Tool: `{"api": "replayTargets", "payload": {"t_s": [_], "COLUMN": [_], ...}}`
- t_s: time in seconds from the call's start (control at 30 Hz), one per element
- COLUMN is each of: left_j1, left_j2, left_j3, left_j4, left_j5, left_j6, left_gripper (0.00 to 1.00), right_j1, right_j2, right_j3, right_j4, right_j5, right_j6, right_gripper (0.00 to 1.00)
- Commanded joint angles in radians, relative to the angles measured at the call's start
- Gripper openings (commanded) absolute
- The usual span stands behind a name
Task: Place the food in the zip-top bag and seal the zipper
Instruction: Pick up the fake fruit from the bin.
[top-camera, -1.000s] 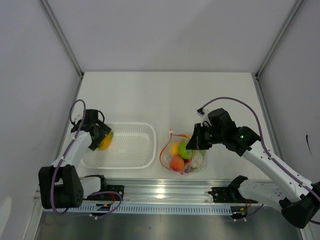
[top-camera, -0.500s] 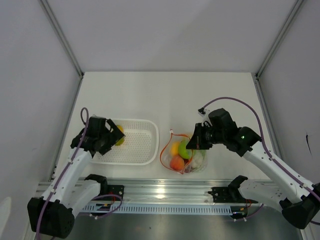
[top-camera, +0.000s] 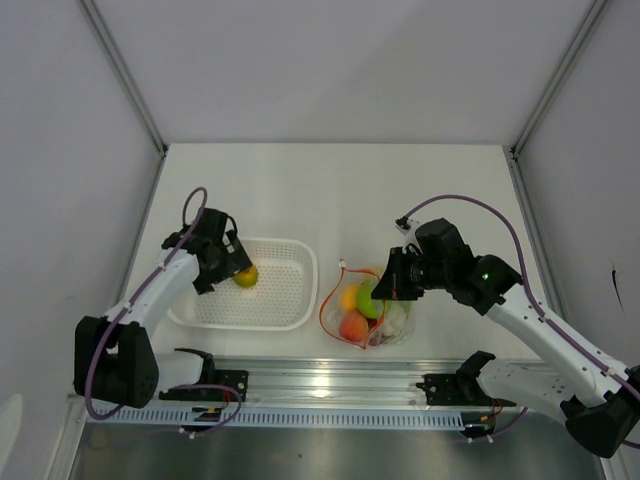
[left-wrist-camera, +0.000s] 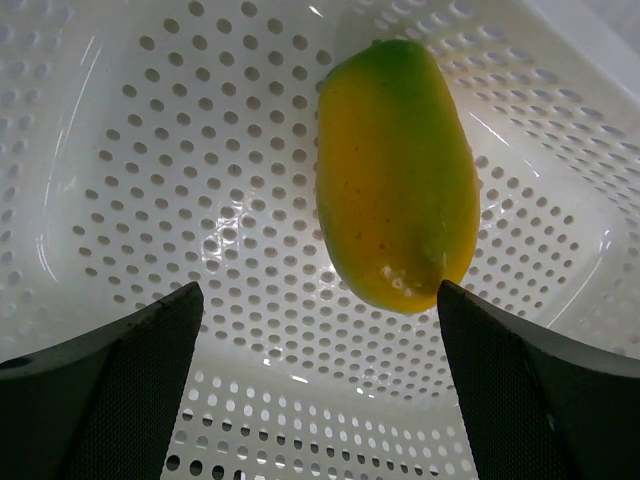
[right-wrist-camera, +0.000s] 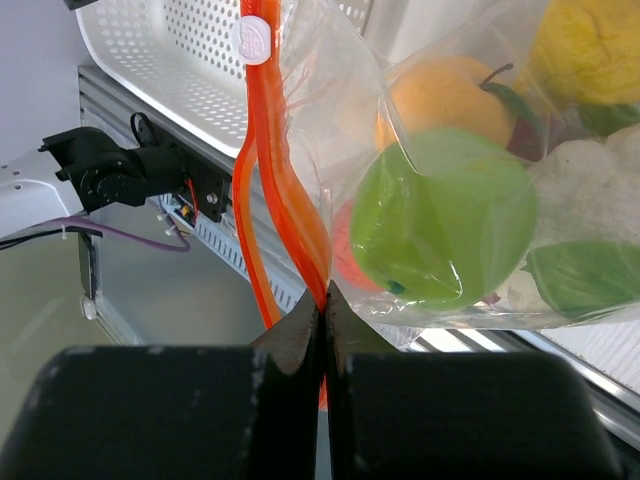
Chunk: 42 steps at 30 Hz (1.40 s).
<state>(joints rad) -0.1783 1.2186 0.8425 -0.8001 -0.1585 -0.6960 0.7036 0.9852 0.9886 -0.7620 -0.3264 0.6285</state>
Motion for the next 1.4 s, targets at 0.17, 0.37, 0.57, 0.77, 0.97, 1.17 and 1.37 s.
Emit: {"api": "replayTargets", "payload": {"t_s": [0.17, 0.37, 0.57, 0.77, 0.97, 1.17, 1.37], "left_j1": [-0.009, -0.007, -0.009, -0.009, -0.007, -0.007, -0.007], "left_j2": [0.102, 0.150, 0.196, 0.202, 0.205, 0.237, 0.251], "left_j3": [0.079, 0.084, 0.076, 0.064, 0.058, 0.058, 0.029], "left_j4": [0.078, 0.098, 0.104, 0.105, 0.102, 0.125, 0.145], "left_j5": [0.037, 0.071, 0.050, 0.017, -0.042, -0.042, -0.053], "left_j6": [0.035, 0.000, -0.033, -0.072, -0.117, -0.135, -0.151], "left_gripper": [0.99, 0.99, 0.99, 1.00, 1.00, 0.99, 0.95], "right_j1": [0.008, 0.008, 0.013, 0.013, 0.016, 0.017, 0.019], "right_j2": [-0.031, -0.026, -0.017, -0.014, -0.014, -0.017, -0.019], "right_j3": [-0.002, -0.004, 0.007, 0.002, 0.005, 0.002, 0.002], "right_j4": [0.003, 0.001, -0.002, -0.005, -0.007, -0.010, -0.017], "right_j5": [0.029, 0.030, 0.030, 0.038, 0.041, 0.046, 0.052], "right_j6": [0.013, 0.013, 0.011, 0.013, 0.013, 0.017, 0.019], "right_gripper": [0.00, 0.00, 0.00, 0.00, 0.00, 0.00, 0.00]}}
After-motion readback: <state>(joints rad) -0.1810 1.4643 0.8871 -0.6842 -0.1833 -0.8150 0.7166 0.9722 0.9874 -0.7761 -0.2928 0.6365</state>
